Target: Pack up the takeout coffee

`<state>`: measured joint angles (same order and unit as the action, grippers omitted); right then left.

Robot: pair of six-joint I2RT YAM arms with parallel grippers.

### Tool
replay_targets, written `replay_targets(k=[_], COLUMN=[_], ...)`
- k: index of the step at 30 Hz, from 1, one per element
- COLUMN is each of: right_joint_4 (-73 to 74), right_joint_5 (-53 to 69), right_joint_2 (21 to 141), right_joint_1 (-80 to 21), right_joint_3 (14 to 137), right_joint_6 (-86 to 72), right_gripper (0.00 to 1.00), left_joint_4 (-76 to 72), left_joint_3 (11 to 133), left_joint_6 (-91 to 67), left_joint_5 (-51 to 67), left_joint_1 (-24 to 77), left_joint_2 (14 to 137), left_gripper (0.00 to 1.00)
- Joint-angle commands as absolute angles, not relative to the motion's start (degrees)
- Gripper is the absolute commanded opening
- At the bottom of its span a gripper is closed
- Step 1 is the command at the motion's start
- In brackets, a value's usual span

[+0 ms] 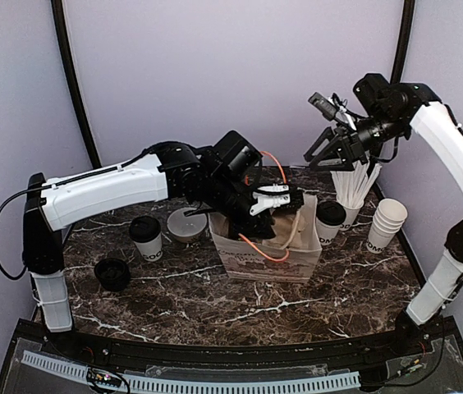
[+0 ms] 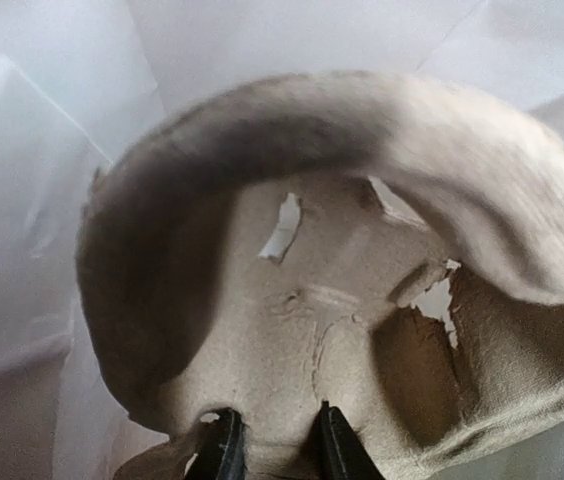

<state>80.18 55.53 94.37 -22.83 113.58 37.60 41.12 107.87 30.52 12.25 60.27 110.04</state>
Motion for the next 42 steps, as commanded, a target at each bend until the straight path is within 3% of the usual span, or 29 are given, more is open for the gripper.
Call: replay_targets(k=[1, 16, 33, 42], right_joint_4=[72.5, 48.4, 48.5, 49.3], right_joint_5=[54.3, 32.2, 31.4, 31.9], right_joint_2=[88.1, 85.8, 92.0, 92.2], right_joint_1=[-17.4, -15.8, -21.1, -21.8], right_joint_3=[109.0, 83.2, 84.0, 84.2], right_joint_6=[32.9, 18.1, 19.4, 19.9], right_gripper=[0.59, 0.59, 0.59, 0.59], left_joint_4=[45.0, 53.2, 55.7, 55.5], left_joint_3=[111.0, 121.0, 122.1, 124.5], left_joint_6=[28.1, 24.6, 25.4, 24.8], left_joint_5=[9.3, 2.9, -4.7, -3.1], left_joint_1=[60.1, 60.1, 60.0, 60.0], left_joint_2=[109.9, 116.9, 123.8, 126.1], left_gripper=[0.25, 0.29, 0.34, 0.46])
